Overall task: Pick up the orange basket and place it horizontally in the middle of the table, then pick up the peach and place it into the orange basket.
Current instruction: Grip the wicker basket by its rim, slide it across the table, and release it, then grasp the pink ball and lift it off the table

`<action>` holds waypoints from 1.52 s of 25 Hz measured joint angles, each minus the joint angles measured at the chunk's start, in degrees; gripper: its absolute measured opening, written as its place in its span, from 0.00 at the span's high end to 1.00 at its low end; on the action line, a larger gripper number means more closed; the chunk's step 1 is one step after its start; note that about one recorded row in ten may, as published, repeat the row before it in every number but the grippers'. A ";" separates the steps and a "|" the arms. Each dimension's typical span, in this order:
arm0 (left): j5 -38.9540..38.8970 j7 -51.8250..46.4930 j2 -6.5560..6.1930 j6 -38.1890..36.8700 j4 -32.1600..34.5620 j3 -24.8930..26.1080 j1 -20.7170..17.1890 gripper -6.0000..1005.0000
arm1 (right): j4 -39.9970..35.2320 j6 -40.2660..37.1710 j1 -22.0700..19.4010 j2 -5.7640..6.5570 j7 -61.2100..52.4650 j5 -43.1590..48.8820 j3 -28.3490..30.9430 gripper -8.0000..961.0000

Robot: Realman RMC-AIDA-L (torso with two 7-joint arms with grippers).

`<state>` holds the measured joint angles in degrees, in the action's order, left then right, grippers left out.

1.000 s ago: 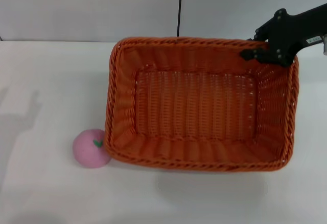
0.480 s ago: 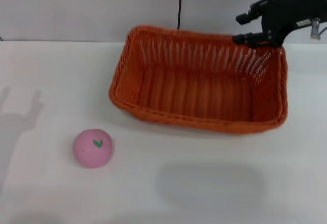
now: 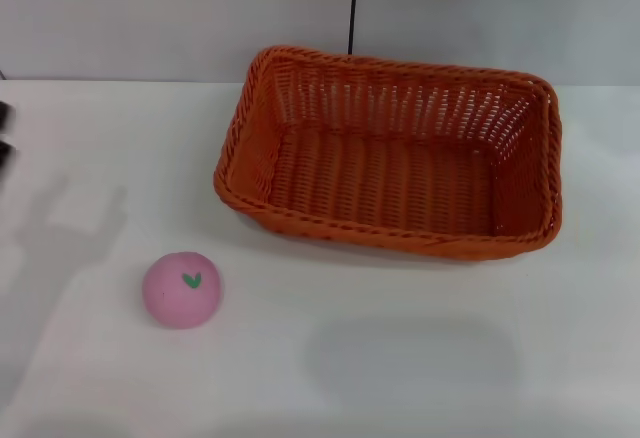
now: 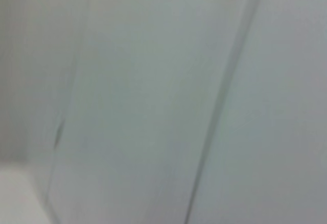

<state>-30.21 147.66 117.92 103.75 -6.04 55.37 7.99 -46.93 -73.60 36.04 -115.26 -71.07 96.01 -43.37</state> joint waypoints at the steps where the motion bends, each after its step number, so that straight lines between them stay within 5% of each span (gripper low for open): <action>1: 0.07 -1.83 -0.24 -0.01 3.16 -3.84 1.92 0.25 | -0.01 -0.39 -2.39 -0.71 0.20 -3.46 0.09 0.53; 6: 0.08 -6.56 -0.43 -0.44 12.71 -15.82 7.52 0.26 | 0.73 -2.96 -11.85 -3.40 1.18 -15.81 0.37 0.53; 13: 0.07 -10.91 -0.60 -2.95 19.81 -28.47 10.06 0.28 | 10.91 -10.39 -19.93 -3.31 6.13 -29.21 4.93 0.53; 22: 0.03 -12.40 -0.90 -6.43 22.33 -35.53 9.65 0.30 | 17.56 -15.65 -22.65 -3.23 7.86 -29.76 13.21 0.53; 38: -0.04 -11.72 -0.11 -13.66 21.74 -40.91 10.75 0.33 | 19.14 -17.06 -22.26 -3.21 7.58 -29.62 13.45 0.53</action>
<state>-30.24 135.94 117.80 90.09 15.70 14.46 18.74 -27.79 -90.66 13.78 -118.47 -63.48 66.39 -29.92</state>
